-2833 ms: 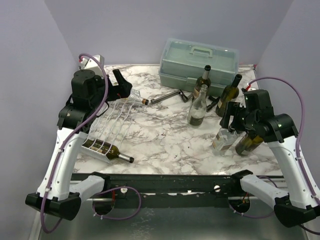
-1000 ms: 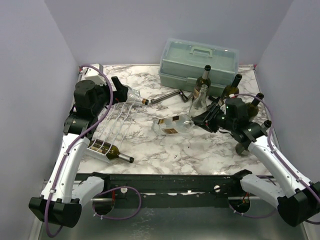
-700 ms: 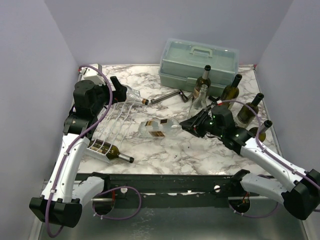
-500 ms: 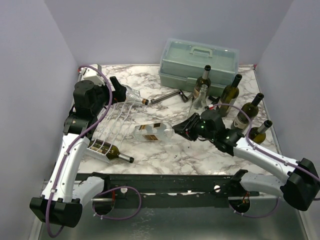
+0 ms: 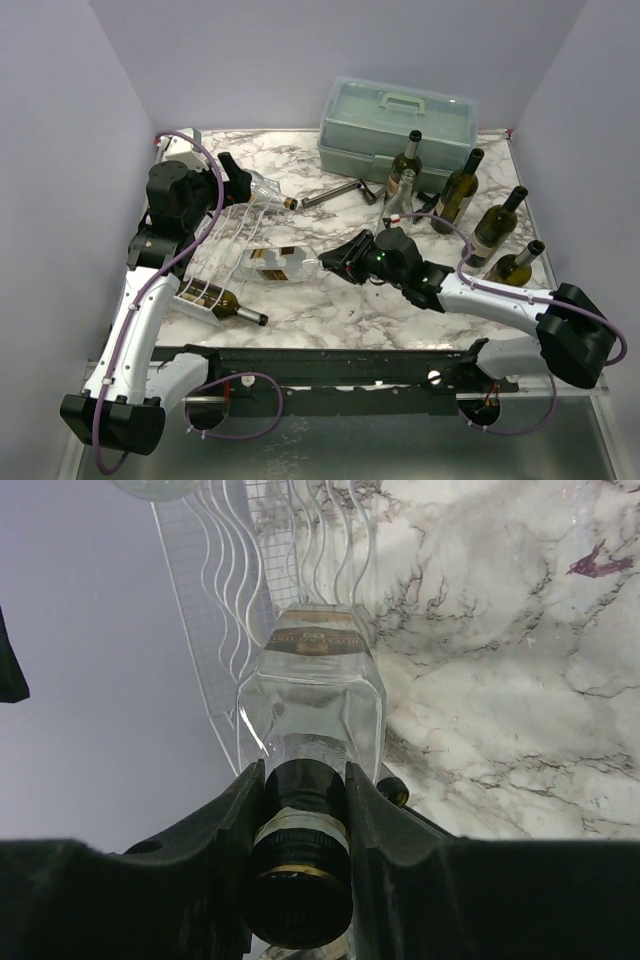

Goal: Put the wine bottle on the wine rack

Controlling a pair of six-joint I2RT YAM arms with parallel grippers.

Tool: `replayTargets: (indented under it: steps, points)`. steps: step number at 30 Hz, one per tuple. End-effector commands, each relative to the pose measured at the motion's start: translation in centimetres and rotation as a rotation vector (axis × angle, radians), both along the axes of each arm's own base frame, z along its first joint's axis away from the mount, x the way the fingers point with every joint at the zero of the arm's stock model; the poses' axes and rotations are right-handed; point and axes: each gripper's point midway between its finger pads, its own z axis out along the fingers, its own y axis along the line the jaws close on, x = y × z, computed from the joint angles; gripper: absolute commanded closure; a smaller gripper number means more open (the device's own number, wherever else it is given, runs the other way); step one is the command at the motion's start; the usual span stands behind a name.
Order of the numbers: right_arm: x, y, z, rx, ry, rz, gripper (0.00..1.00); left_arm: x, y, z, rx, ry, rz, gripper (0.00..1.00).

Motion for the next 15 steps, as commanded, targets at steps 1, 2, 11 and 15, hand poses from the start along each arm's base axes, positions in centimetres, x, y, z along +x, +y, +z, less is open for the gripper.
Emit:
replayTargets:
  steps: [1, 2, 11, 15]
  points:
    - [0.8, 2.1, 7.6, 0.305, -0.134, -0.013, 0.99, 0.2, 0.7, 0.3, 0.0, -0.02, 0.033, 0.01]
    - [0.7, 2.2, 7.5, 0.311, -0.135, -0.01, 0.99, 0.2, 0.7, 0.2, 0.0, -0.018, 0.033, 0.01]
    - [0.4, 3.1, 6.6, 0.399, -0.149, -0.001, 0.99, 0.4, 0.7, -0.3, 0.0, -0.008, 0.034, 0.01]
    - [0.0, 3.6, 7.1, 0.509, -0.172, 0.021, 0.99, 0.6, 0.7, -0.4, 0.002, -0.003, 0.035, 0.01]
